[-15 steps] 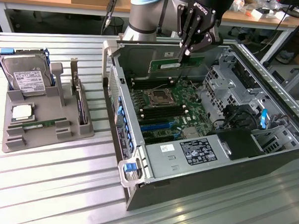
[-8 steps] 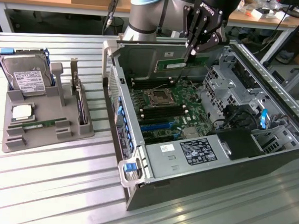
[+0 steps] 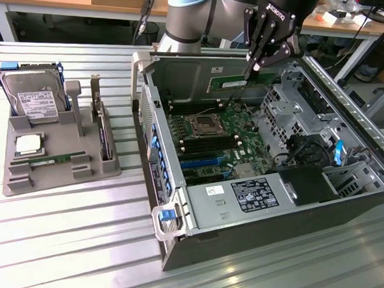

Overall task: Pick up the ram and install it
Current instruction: 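Pick up the ram and move it above insertion slot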

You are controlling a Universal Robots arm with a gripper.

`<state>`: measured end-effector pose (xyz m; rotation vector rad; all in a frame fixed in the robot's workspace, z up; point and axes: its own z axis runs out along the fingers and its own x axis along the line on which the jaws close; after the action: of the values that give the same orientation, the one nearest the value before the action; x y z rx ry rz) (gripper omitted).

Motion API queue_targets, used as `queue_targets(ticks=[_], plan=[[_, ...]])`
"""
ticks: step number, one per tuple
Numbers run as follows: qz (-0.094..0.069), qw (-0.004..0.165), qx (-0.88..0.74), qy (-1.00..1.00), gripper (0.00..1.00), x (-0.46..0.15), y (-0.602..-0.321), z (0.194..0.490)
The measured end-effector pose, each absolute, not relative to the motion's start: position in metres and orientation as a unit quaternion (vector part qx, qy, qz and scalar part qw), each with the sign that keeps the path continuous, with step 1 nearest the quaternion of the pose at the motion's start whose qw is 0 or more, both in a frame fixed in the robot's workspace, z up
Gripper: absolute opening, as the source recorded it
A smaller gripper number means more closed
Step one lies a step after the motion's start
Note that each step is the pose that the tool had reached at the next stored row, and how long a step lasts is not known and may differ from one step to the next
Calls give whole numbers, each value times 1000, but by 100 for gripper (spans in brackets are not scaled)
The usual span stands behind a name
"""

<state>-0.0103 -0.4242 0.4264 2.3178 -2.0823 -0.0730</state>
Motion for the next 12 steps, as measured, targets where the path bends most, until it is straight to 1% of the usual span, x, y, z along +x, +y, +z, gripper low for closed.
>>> queue_targets(ticks=[12], plan=[[-23,13,744,-668,12,20,-423,426]])
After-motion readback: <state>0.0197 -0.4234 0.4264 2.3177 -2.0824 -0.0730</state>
